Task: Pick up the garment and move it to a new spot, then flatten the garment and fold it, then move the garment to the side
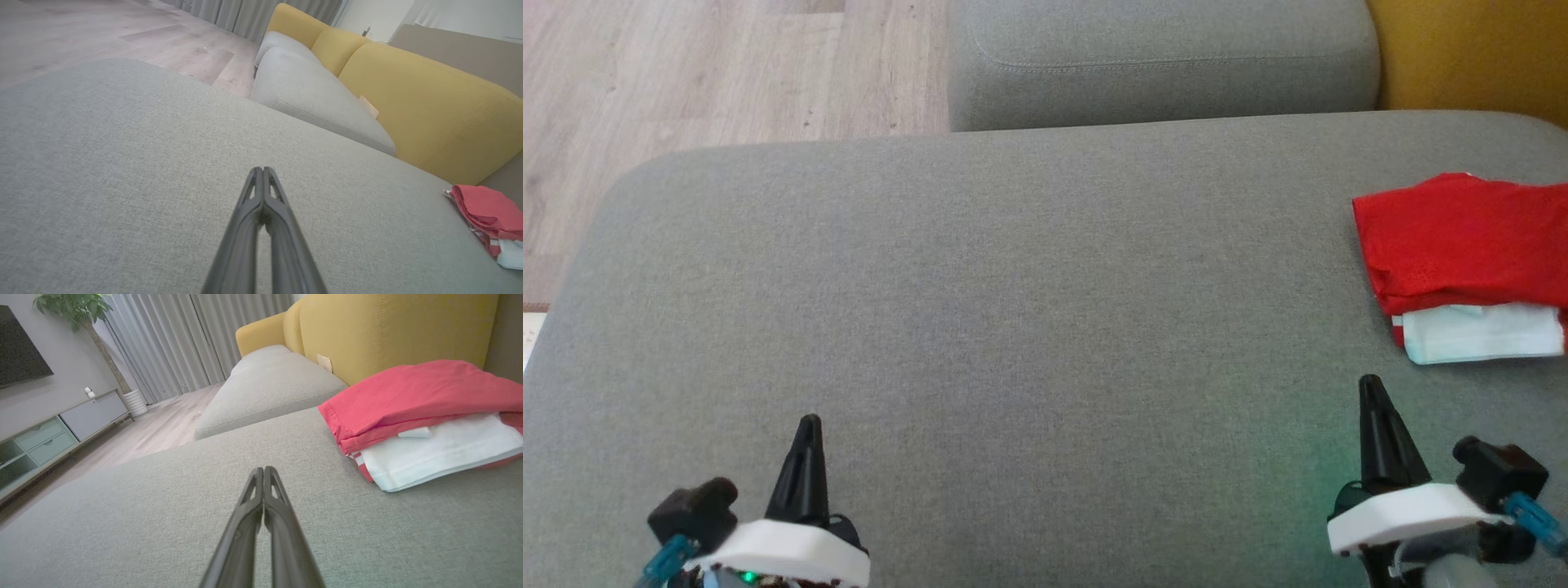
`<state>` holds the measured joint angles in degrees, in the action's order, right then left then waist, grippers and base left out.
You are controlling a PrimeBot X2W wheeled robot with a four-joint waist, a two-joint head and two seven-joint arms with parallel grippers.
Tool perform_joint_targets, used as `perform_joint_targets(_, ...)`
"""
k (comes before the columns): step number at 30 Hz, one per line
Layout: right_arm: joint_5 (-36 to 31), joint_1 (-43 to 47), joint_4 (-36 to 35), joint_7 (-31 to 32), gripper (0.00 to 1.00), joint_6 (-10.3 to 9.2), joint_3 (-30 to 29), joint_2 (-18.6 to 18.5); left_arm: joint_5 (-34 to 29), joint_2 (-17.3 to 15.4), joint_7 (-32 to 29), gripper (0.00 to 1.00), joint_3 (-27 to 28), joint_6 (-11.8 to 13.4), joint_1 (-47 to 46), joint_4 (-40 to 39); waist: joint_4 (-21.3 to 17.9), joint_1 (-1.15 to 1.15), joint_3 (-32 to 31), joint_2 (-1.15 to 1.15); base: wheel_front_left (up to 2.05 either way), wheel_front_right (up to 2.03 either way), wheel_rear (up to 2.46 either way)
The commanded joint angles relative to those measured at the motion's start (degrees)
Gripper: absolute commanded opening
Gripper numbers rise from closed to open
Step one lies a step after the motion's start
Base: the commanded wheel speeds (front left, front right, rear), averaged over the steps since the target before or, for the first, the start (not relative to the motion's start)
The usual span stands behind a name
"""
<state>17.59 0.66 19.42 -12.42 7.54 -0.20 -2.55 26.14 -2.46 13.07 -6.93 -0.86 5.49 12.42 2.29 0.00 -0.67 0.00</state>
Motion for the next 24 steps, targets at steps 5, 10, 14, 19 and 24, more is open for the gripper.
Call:
perform_joint_targets(5, 4.3, -2.7, -2.2, 1.1, 0.00, -0.01, -0.5, -0.1, 3.7, -0.3, -1.1, 0.00, 1.2, -0.5, -3.2, -1.6, -0.1, 0.00, 0.0, 0.00, 0.00, 0.00, 0.00)
perform_joint_targets(10, 7.5, -2.9, -2.3, 1.9, 0.00, -0.01, -0.8, -0.1, 6.7, -0.3, -1.9, 0.00, 1.7, -0.8, -3.6, -1.4, -0.2, 0.00, 0.1, 0.00, 0.00, 0.00, 0.00)
perform_joint_targets(14, 10.1, -3.0, -2.4, 2.6, 0.00, -0.01, -1.0, -0.1, 9.0, -0.4, -2.5, 0.00, 2.1, -1.0, -3.9, -1.3, -0.3, 0.00, 0.1, 0.00, 0.00, 0.00, 0.00)
perform_joint_targets(19, 13.4, -3.2, -2.6, 3.4, 0.00, -0.01, -1.3, -0.1, 12.0, -0.4, -3.3, 0.00, 2.6, -1.3, -4.3, -1.2, -0.4, 0.00, 0.1, 0.00, 0.00, 0.00, 0.00)
perform_joint_targets(24, 16.0, -3.4, -2.7, 4.1, 0.00, -0.01, -1.5, -0.1, 14.3, -0.5, -3.9, 0.00, 3.0, -1.5, -4.6, -1.1, -0.5, 0.00, 0.2, 0.00, 0.00, 0.00, 0.00)
